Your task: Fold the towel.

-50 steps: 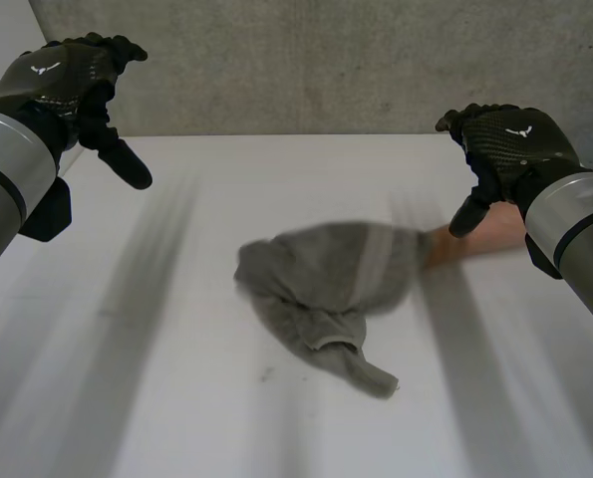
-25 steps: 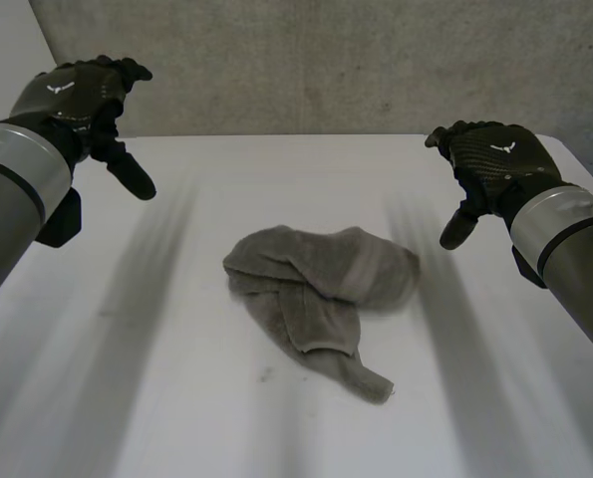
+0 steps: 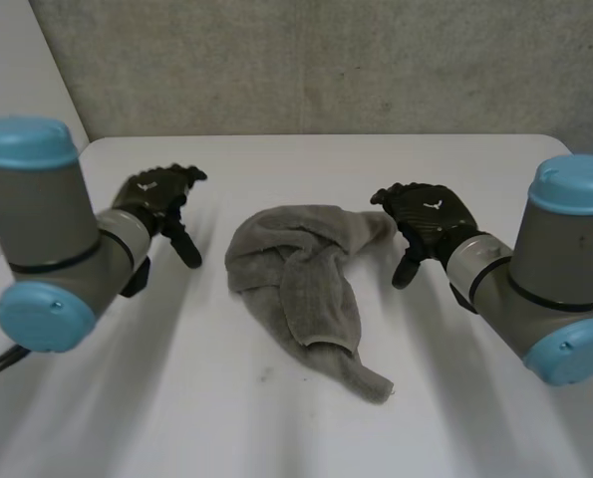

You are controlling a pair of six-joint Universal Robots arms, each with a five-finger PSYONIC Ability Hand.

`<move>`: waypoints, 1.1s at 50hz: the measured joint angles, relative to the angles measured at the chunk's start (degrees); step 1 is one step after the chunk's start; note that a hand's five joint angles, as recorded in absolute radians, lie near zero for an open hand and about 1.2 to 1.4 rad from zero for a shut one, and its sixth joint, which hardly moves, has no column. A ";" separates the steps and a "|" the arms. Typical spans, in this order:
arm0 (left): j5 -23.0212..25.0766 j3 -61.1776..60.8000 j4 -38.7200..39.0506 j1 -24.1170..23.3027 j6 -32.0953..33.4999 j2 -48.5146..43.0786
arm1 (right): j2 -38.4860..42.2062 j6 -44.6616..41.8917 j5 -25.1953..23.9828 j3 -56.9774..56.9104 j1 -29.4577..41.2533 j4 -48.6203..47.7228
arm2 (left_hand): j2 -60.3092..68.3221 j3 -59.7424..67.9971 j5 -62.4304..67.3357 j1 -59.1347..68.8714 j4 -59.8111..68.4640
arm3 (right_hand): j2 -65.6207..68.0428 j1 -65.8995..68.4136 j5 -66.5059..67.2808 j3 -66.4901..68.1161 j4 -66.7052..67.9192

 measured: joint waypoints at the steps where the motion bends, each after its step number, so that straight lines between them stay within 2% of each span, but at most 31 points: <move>1: 0.22 -0.16 1.04 -0.10 -0.14 -1.33 | 0.98 0.05 -0.40 -0.24 0.08 -1.02 | 0.00 0.00 0.00 0.00 0.04 | 0.00 0.00 0.00 0.00 0.00; 13: 0.50 0.50 7.14 -2.06 -6.13 -10.96 | 9.72 0.47 -0.67 -5.34 3.29 -10.30 | 3.37 3.20 0.82 2.67 3.14 | 0.00 0.00 0.00 0.00 0.00; 26: 0.53 0.30 7.55 -4.71 -13.01 -13.62 | 16.14 0.40 -0.21 -11.57 7.66 -11.32 | 4.20 4.00 1.93 3.56 3.89 | 0.26 0.71 0.60 0.35 0.27; 28: 0.53 0.29 7.56 -5.03 -14.00 -14.00 | 17.12 0.15 0.08 -12.38 8.10 -11.24 | 7.01 6.84 4.93 6.36 6.79 | 8.42 11.62 10.84 8.82 8.83; 30: 0.53 0.37 7.58 -5.30 -14.68 -14.41 | 17.80 -0.05 0.45 -12.97 8.34 -11.18 | 15.20 15.04 11.53 14.30 13.74 | 25.16 27.12 25.95 23.91 23.88; 32: 0.50 0.54 7.61 -5.64 -15.39 -15.03 | 18.34 -0.38 1.22 -13.68 8.51 -11.14 | 31.66 31.46 29.33 30.39 31.46 | 46.72 47.82 46.07 44.40 44.37; 33: 0.50 0.60 7.62 -5.72 -15.55 -15.17 | 18.40 -0.47 1.43 -13.81 8.53 -11.13 | 35.45 35.24 33.11 33.91 35.26 | 51.20 52.23 50.70 48.81 48.95; 34: 0.47 0.74 7.62 -5.88 -15.85 -15.45 | 18.33 -0.78 2.08 -14.14 8.57 -11.09 | 45.21 45.06 41.89 43.10 45.09 | 59.08 60.49 60.08 58.06 58.47; 37: 0.30 1.08 7.61 -6.14 -16.27 -15.33 | 16.39 -1.71 3.61 -14.73 8.55 -10.99 | 54.45 54.29 50.81 52.07 54.49 | 60.19 62.81 62.22 60.75 61.97; 43: 0.03 1.61 7.49 -6.34 -16.54 -9.69 | 7.96 -3.43 4.95 -14.83 8.26 -10.78 | 59.20 59.25 55.10 56.28 59.34 | 60.19 62.82 62.22 60.76 61.98; 50: 0.38 2.00 7.06 -6.33 -19.35 5.55 | -5.08 -4.21 4.96 -14.28 7.83 -8.48 | 59.80 59.88 55.65 57.08 60.01 | 60.19 62.92 62.22 60.76 61.98; 55: 1.39 1.27 5.47 -6.58 -21.57 14.08 | -9.76 -4.25 4.77 -14.39 7.67 -2.27 | 59.88 60.01 55.75 57.08 60.06 | 60.19 62.93 62.23 60.76 62.05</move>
